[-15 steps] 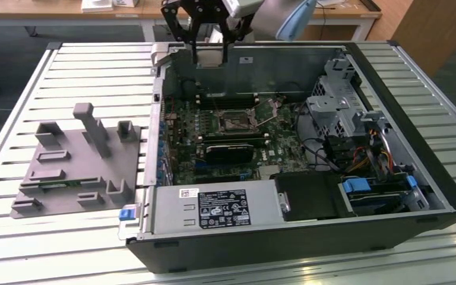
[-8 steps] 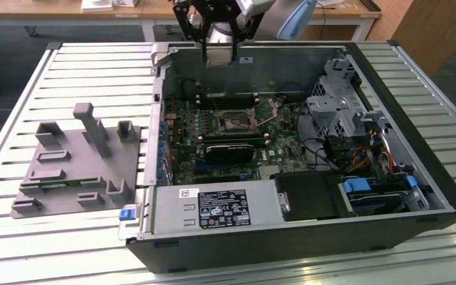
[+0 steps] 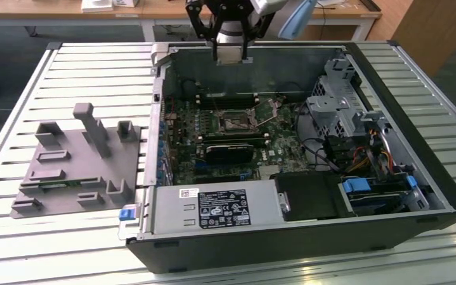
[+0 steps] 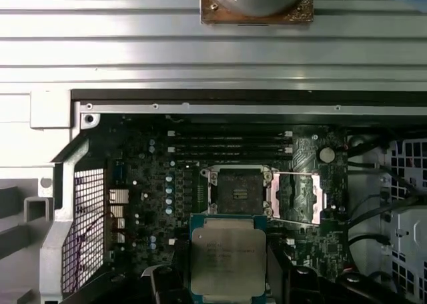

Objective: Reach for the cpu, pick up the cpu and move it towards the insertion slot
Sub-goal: 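Pick up the cpu and move it towards the insertion slot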

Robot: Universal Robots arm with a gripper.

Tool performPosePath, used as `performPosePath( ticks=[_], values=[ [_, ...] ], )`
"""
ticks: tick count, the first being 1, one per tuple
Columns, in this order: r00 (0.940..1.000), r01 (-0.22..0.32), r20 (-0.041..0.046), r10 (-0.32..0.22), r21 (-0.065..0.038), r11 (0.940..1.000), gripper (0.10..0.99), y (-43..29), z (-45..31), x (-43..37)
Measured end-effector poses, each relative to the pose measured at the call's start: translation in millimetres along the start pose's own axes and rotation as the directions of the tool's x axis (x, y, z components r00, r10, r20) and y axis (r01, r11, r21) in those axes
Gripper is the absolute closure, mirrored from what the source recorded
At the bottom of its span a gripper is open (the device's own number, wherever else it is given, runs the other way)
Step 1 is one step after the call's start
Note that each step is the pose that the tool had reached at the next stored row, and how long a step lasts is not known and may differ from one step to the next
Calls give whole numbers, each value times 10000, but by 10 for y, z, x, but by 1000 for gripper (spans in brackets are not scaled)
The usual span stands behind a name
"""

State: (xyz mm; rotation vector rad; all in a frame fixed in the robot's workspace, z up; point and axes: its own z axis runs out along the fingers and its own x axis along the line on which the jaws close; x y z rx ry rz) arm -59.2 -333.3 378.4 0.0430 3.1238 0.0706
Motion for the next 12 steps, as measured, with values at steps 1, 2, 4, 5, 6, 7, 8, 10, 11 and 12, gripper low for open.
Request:
performPosePath(
  ticks=[1,2,4,5,6,7,8,10,11,12],
  values=[
    [10000,-2,5,2,0,10000,545,4,0,-21],
    [10000,-5,12,5,-2,10000,545,9,2,-41],
    [10000,-11,27,11,-3,10000,545,17,3,-80],
    [10000,-14,34,14,-4,10000,545,21,4,-100],
    [10000,-18,42,18,-4,10000,545,25,4,-116],
    [10000,-21,51,21,-5,10000,545,28,5,-128],
    [10000,-24,53,24,-4,10000,545,30,5,-130],
    [10000,-26,54,26,-4,10000,545,29,5,-130],
    [10000,-28,54,28,-4,10000,545,29,5,-130],
    [10000,-28,55,28,-5,10000,545,30,5,-130]
  ],
)
